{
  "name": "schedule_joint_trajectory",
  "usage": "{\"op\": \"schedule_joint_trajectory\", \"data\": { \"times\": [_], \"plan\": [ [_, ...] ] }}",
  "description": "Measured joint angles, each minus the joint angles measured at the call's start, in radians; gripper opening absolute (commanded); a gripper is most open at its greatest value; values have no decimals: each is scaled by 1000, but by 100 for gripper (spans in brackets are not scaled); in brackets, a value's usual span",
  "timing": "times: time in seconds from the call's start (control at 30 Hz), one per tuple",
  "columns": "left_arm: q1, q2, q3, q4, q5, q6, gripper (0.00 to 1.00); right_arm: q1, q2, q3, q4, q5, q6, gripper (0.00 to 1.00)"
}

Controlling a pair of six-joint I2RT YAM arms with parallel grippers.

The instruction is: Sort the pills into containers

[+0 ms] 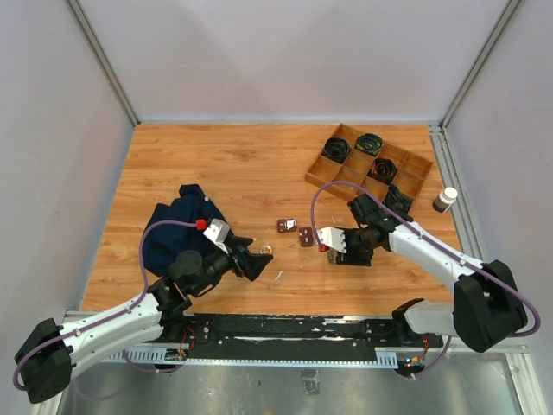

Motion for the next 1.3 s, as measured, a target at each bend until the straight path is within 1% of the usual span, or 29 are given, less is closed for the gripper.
{"op": "schedule_joint_trajectory", "data": {
  "times": [0.2, 0.33, 0.5, 0.6, 0.67, 0.73, 0.77, 0.87, 0.9, 0.97, 1.03, 1.17, 1.23, 1.3],
  "plan": [
    [0, 10, -1, 27, 26, -26, 99, -12, -72, 9, -20, -83, 8, 1],
    [0, 62, 18, -2, 31, -35, 99, -52, -116, 78, -59, -190, 29, 1],
    [0, 177, 124, -126, 17, -46, 98, -71, -132, 251, -79, -385, 110, 1],
    [0, 233, 187, -196, 3, -46, 97, -78, -130, 343, -51, -547, 212, 1],
    [0, 257, 216, -235, -2, -45, 97, -83, -127, 360, 2, -652, 294, 2],
    [0, 271, 232, -264, -6, -42, 96, -87, -126, 348, 95, -768, 402, 2],
    [0, 277, 239, -277, -8, -39, 96, -89, -126, 326, 169, -821, 470, 1],
    [0, 290, 250, -305, -24, -27, 93, -91, -135, 215, 428, -917, 693, 1],
    [0, 296, 253, -316, -32, -24, 92, -92, -142, 153, 547, -932, 791, 1],
    [0, 313, 260, -330, -47, -20, 88, -96, -155, 63, 719, -935, 941, 1],
    [0, 340, 273, -346, -59, -16, 84, -105, -166, 5, 847, -929, 1057, 1],
    [0, 426, 324, -373, -76, -7, 75, -153, -187, -73, 1108, -900, 1267, 1],
    [0, 469, 351, -386, -84, -4, 72, -183, -194, -95, 1181, -887, 1325, 1],
    [0, 508, 373, -399, -91, -1, 70, -216, -196, -98, 1213, -880, 1360, 1]
  ]
}}
